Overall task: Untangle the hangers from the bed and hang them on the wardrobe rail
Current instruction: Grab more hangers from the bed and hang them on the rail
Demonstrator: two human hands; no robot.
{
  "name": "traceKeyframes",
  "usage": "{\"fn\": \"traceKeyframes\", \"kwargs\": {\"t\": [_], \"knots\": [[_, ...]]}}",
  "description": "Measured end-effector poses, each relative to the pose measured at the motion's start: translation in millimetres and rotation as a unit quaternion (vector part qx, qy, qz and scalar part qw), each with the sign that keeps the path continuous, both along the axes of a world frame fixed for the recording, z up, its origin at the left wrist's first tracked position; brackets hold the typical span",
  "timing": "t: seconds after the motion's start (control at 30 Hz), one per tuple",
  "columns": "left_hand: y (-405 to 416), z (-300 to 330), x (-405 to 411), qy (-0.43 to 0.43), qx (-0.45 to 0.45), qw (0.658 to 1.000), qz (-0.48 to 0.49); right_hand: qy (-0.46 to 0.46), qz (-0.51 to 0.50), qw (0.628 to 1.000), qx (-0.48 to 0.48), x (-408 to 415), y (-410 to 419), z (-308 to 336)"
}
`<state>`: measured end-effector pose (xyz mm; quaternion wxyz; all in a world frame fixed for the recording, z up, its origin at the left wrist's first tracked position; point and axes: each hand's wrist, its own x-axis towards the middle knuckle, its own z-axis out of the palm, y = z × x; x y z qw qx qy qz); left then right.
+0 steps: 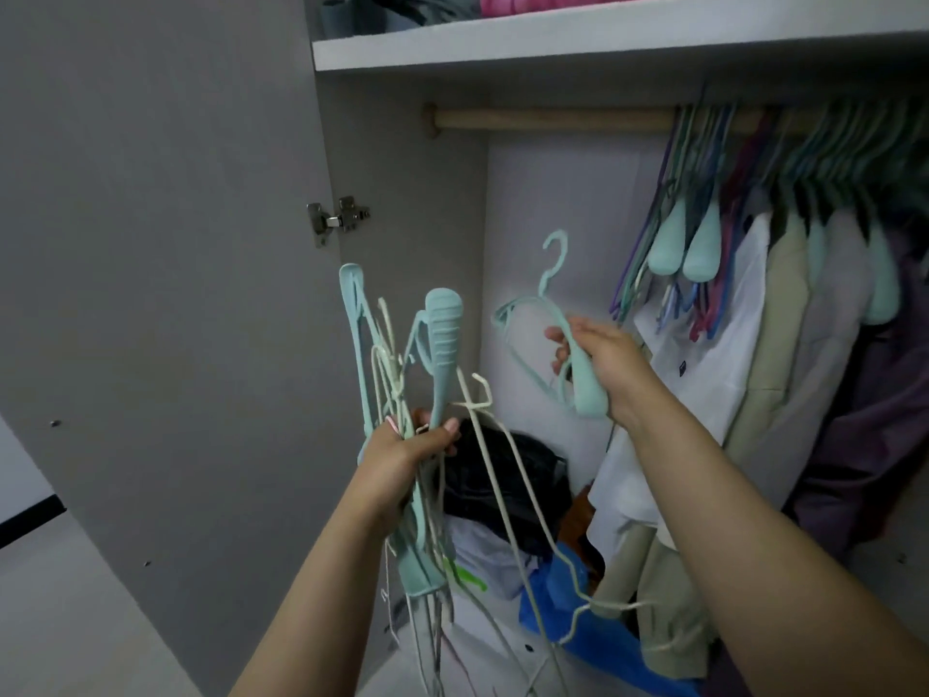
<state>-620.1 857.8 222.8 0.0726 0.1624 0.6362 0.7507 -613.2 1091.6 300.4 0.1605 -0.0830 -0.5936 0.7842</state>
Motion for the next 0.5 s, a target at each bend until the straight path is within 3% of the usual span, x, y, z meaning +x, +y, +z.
{"fn": "traceKeyframes", "kwargs": {"t": [0.27, 0.5], "knots": [[28.0, 35.3, -51.3, 0.031, -0.059, 0.997, -0.041, 0.066, -0.133, 0.986, 0.071, -93.8, 25.0, 95.9], [42.0, 63.1, -109.9, 0.059, -0.102, 0.99, -0.077, 0.028, -0.196, 0.975, 0.097, -152.8, 54.3, 141.3]]}}
